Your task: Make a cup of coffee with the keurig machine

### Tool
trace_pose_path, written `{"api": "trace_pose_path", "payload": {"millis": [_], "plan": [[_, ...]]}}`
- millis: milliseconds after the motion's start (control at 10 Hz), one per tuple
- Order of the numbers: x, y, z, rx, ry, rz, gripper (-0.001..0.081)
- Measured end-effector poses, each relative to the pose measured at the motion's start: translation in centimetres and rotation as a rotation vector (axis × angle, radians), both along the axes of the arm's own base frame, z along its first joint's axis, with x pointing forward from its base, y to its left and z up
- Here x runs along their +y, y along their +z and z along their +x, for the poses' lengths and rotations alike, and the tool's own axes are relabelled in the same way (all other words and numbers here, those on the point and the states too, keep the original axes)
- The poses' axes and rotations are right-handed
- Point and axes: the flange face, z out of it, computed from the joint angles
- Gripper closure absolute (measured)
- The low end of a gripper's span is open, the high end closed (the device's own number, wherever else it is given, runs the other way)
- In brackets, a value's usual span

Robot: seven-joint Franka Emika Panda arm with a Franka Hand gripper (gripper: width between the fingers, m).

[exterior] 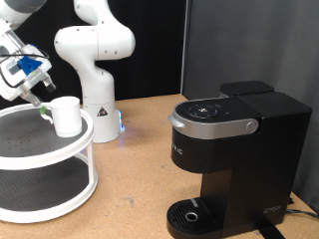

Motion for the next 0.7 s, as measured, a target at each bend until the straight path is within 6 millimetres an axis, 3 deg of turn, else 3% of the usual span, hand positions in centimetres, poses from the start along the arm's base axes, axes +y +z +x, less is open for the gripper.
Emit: {"api": "trace_pose_path", "payload": {"millis": [100,200,700], "plan": [[0.0,-0.5,0.0,-0.002,-0.006,-0.006,0.0073],[0.0,-1.0,0.0,-0.006,-0.009,-0.012,0.0014],[0.2,-2.8,-0.1,-0.004,-0.018,-0.025,0.0003]]}}
